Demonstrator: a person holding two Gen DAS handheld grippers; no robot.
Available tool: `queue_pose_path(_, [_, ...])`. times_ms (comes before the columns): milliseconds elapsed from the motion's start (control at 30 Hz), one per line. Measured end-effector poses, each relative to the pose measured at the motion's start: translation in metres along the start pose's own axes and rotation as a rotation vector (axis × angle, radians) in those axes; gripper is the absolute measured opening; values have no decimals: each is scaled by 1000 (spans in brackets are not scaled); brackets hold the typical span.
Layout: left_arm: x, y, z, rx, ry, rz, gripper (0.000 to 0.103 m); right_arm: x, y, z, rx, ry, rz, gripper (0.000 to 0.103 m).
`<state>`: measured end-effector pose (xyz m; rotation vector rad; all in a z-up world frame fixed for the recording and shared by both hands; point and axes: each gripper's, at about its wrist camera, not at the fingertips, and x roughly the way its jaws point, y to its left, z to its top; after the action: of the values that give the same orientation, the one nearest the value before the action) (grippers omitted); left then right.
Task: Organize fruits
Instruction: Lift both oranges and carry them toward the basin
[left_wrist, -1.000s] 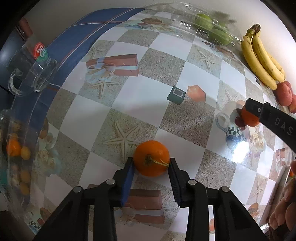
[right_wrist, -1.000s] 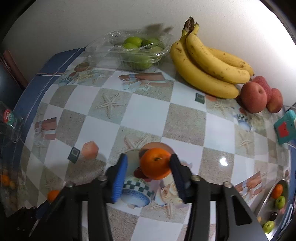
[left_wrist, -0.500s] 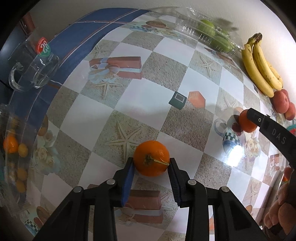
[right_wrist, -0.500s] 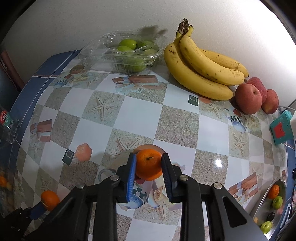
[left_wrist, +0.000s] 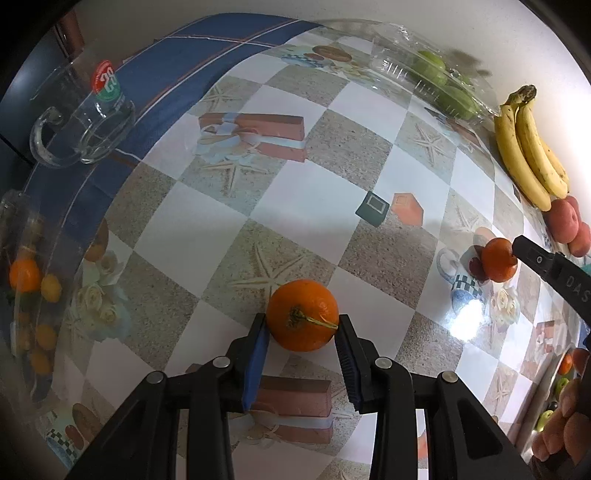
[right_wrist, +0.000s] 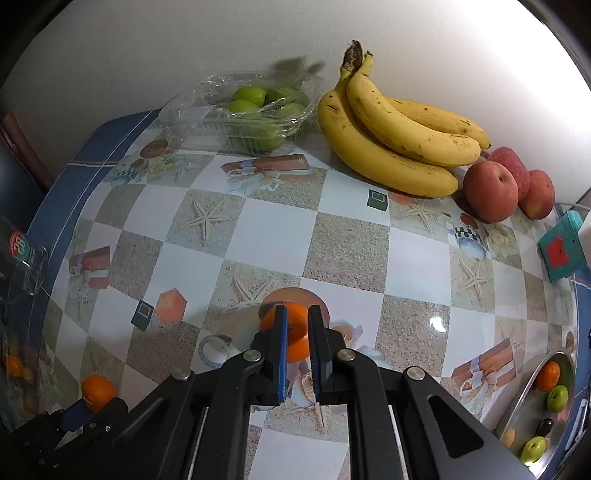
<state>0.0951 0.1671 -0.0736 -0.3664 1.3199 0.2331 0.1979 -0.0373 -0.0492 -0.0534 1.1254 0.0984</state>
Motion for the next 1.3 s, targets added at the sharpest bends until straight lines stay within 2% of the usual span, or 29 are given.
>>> queue_pose_path(100, [1,2,-1,1,3,-1,39,1,-2,0,12,20,28,14])
queue_pose_path(167, [2,1,-2,3,3,-2,39,3,-1,0,-1,30,24,29])
queue_pose_path(233, [3,-1,-2,5,2,-2,39,4,1,-2,-6,32,26,36])
queue_pose_path(333, [4,-3,-2,6,3,1,39,8,2,-3,-8,43,28,36])
queue_pose_path(400, [4,-4,-2,8,6,1,39,12,4,-4,-15,50,18,41])
queue_pose_path(600, [5,-11,0,18,2,-2,39,17,3,-3,-11,49,-1,45])
queue_pose_path(833, [4,-14,1,24,4,-3,39,25,2,-4,10,51,0,45])
queue_pose_path(933, [3,-14,2,27,2,-6,39,25,5,-5,-1,45,-4,42])
queue_pose_path(1033, [3,-14,1,35,1,-7,39,20,6,-5,-6,22,-22,41])
queue_pose_path(1300, [1,-30,0,72,-3,-17,39,-11,-14,-9,41,-37,2,41])
